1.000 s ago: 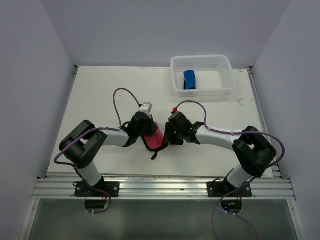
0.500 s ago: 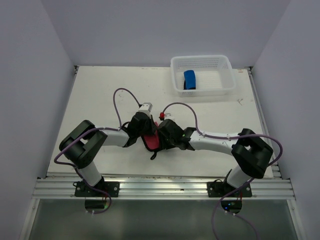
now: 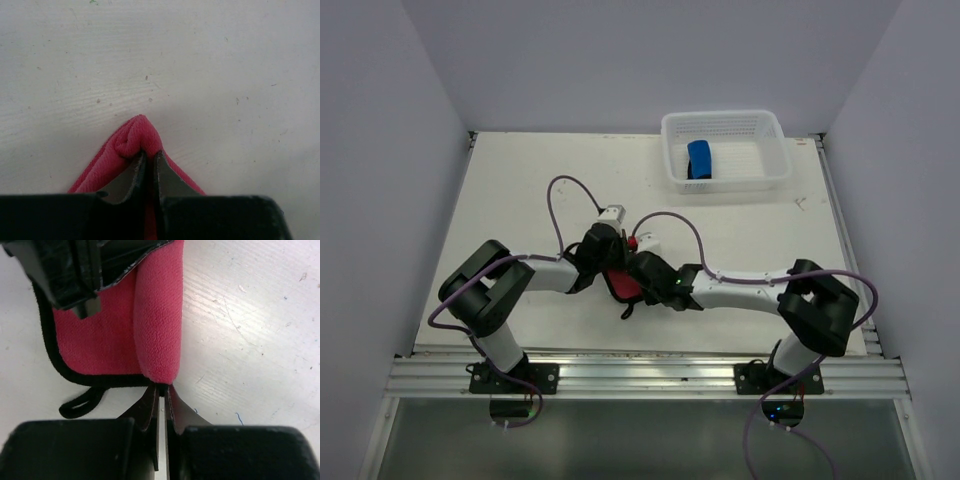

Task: Roll the towels
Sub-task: Roll the towel

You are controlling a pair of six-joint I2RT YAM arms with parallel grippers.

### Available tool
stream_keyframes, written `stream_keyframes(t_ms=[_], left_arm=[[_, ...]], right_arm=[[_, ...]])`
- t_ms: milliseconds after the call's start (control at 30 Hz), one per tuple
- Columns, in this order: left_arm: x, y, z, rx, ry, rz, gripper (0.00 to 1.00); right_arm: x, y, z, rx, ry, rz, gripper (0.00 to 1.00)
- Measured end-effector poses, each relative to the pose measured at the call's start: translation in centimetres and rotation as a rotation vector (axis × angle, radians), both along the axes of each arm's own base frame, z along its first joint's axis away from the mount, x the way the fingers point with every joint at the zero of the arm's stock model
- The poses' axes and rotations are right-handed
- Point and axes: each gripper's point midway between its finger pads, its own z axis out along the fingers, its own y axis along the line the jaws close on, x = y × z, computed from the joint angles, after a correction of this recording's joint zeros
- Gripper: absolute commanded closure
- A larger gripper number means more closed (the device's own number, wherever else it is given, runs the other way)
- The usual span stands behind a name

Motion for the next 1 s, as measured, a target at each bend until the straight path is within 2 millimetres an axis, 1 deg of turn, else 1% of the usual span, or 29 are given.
stream_keyframes(t_ms=[133, 300, 467, 567, 667, 767, 867, 1000], left_arm=[[-0.1, -0.2, 0.1, -0.001, 0.009, -0.009, 1.0], [-0.8, -1.0, 0.1, -0.016, 0.033, -0.053, 1.0], [-1.9, -1.9, 0.1, -0.051, 0.066, -0.119, 1.0], [-2.2, -2.2, 0.0, -0.07, 0.08, -0.147, 1.0], [-2.2, -2.3, 0.1, -0.08, 0.085, -0.157, 1.0], [-2.3, -2.3, 0.1, -0.078, 0.084, -0.167, 1.0], [-2.3, -2.4, 0.1, -0.078, 0.083, -0.172, 1.0], [-2.4, -2.4, 0.1, -0.078, 0.085, -0.177, 1.0]], right_arm=[[-0.9, 0.4, 0.1, -0.079, -0.086, 0.063, 1.0], [-2.3, 0.9, 0.3, -0.17, -0.192, 0.132, 1.0], [-3.6, 1.0, 0.5, -0.274, -0.302, 0.217, 1.0], [-4.4, 1.1, 0.0, -0.356, -0.354, 0.29, 1.0], [-5.4, 1.2, -1.0, -0.474, -0.398, 0.393, 1.0], [-6.5, 2.0, -2.0, -0.579, -0.429, 0.5, 1.0], [-6.9, 2.8, -2.2, -0.691, -0.462, 0.586, 1.0], [-7.2, 3.9, -2.3, -0.795, -0.482, 0.675, 1.0]])
